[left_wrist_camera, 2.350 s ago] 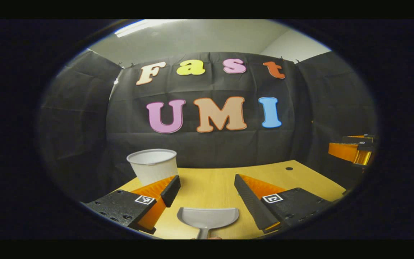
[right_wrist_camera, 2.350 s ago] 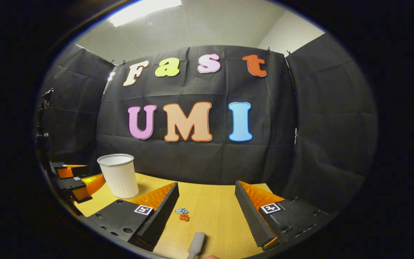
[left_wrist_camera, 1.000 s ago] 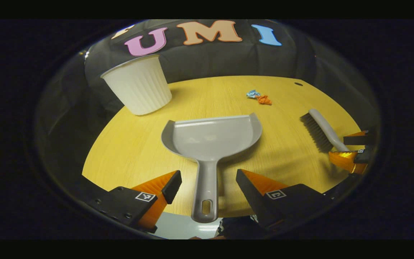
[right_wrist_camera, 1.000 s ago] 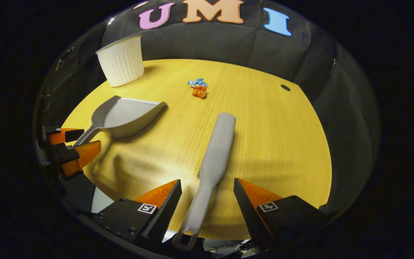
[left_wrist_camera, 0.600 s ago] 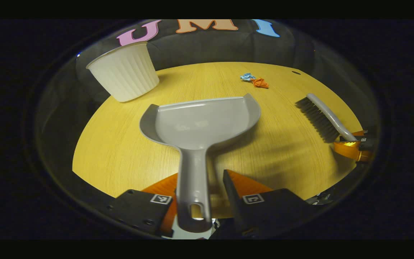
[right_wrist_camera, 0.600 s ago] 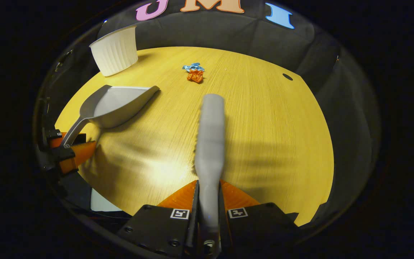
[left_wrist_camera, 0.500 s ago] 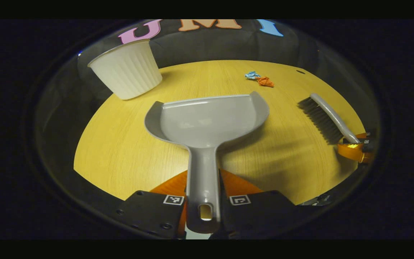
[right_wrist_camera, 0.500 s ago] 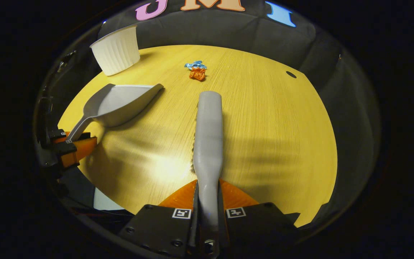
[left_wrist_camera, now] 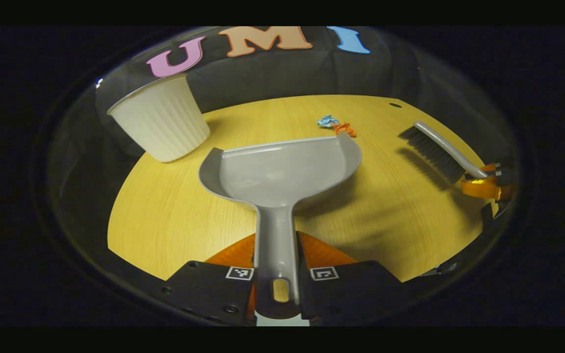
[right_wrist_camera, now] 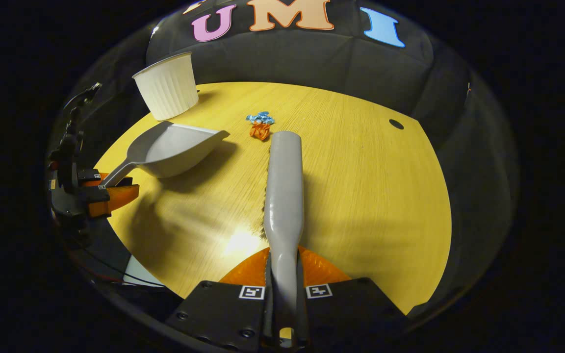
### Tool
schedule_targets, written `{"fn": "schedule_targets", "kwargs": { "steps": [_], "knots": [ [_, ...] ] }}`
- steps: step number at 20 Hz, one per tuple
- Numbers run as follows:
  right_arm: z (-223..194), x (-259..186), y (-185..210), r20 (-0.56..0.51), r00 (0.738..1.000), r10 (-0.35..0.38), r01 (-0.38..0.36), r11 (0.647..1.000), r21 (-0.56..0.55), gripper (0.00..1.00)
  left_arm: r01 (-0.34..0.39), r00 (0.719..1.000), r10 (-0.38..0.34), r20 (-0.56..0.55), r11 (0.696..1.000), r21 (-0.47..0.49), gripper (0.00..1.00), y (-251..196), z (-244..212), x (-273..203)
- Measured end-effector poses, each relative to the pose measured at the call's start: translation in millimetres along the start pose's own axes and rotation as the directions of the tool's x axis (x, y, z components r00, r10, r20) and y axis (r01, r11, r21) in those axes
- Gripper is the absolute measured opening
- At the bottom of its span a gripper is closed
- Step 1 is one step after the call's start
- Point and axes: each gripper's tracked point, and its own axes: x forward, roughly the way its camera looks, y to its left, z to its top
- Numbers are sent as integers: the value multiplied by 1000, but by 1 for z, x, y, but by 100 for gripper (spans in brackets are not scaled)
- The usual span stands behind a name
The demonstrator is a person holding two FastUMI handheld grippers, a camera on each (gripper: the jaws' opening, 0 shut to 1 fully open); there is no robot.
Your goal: Pick up the small broom and dustpan from the desktop, sweep the trash into the dustpan with the broom, and then empty the trash into the garbage bin.
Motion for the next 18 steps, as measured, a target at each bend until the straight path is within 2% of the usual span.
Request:
{"fn": "schedule_targets", "kwargs": {
  "steps": [2, 3, 4, 6, 7, 9, 10, 11, 14, 18],
  "knots": [
    [18, 5, -18, 21, 999, -29, 29, 1000, -8, 14, 8, 1000, -9, 6, 998, 69, 27, -1, 10, -2],
    [28, 9, -21, 24, 999, -32, 32, 999, -2, 10, 29, 1000, -30, 9, 995, 95, 28, -4, 12, -2],
    [38, 14, -26, 35, 998, -42, 42, 999, 4, 14, 49, 999, -50, 4, 992, 120, 27, -5, 13, -2],
    [56, 25, -35, 44, 997, -69, 69, 998, -4, 14, 83, 997, -81, -15, 983, 165, 28, -8, 16, -4],
    [67, 30, -38, 50, 996, -73, 73, 997, -4, 14, 105, 994, -104, -18, 977, 185, 26, -11, 18, -1],
    [84, 44, -38, 50, 996, -72, 73, 997, -18, 14, 139, 990, -135, -33, 963, 233, 28, -12, 16, -5],
    [90, 52, -37, 38, 997, -66, 67, 997, -30, 10, 154, 988, -148, -41, 957, 246, 27, -12, 16, -8],
    [96, 59, -34, 34, 998, -56, 58, 997, -47, 14, 176, 984, -166, -59, 953, 247, 27, -14, 14, -5],
    [106, 76, -29, -25, 999, -20, 16, 988, -150, 14, 187, 981, -168, -95, 946, 266, 29, -13, 8, -5],
    [99, 83, -27, -139, 990, 11, -57, 940, -335, 14, 206, 978, -186, -97, 938, 277, 28, -15, 9, -3]
  ]
}}
